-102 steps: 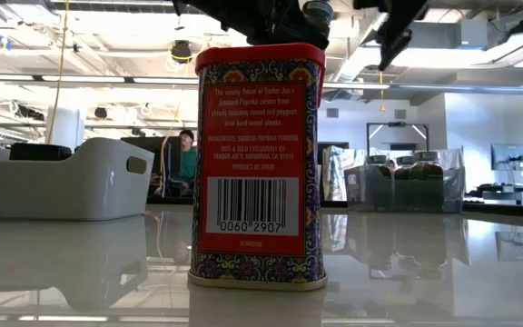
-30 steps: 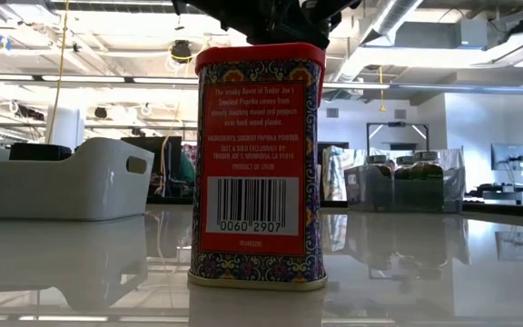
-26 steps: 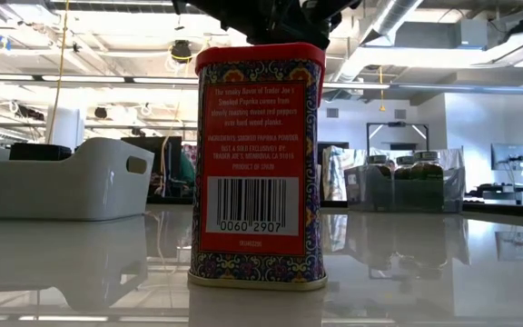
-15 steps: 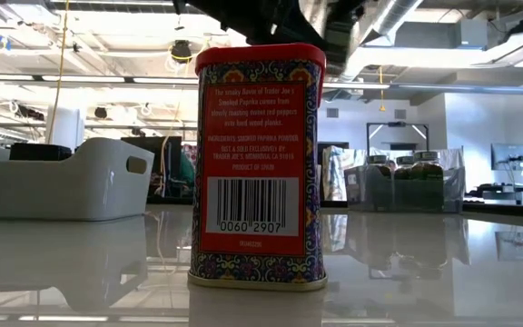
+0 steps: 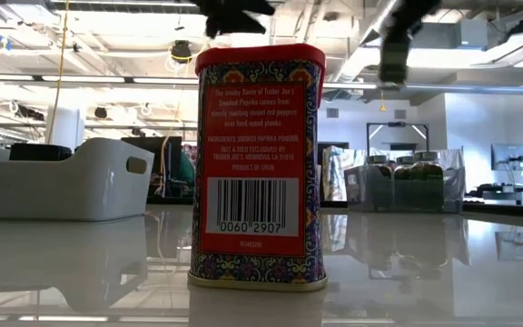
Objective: Sort spices by type
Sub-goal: Put the green seasoning bottle into the black bin
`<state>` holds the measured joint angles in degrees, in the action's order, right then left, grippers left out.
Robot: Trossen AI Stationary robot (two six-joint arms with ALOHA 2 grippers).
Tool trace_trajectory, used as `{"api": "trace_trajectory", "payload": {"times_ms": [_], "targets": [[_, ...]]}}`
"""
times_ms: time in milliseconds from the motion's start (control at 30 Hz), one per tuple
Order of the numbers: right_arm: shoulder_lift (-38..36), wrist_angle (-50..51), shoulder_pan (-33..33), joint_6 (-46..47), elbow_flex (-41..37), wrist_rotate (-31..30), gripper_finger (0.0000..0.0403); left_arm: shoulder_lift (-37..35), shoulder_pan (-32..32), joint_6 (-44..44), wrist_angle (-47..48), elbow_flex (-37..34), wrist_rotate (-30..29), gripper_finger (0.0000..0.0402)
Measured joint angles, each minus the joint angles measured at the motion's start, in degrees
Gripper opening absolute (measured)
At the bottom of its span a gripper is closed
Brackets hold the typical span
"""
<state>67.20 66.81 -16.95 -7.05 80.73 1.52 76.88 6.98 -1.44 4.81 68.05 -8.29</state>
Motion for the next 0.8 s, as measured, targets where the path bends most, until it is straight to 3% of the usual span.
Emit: {"api": "trace_trajectory", "payload": {"times_ms": [300, 567, 800], "targets": [[-8.11, -3.44, -6.08, -0.43, -11.06, 0.46, 0.022, -7.78, -0.07, 6.62, -10.12, -14.74, -0.12, 0.0255], [-8.01, -6.32, -16.19, -3.76, -15.81, 7.4, 0.0222, -8.04, -0.13, 6.89, -12.54, -15.85, 0.08, 0.0255], [-8.06, -5.05, -17.23, -3.95, -15.81, 9.48, 0.0224, -8.02, -0.13, 6.66, -12.34, -15.85, 0.06, 0.0255]]}}
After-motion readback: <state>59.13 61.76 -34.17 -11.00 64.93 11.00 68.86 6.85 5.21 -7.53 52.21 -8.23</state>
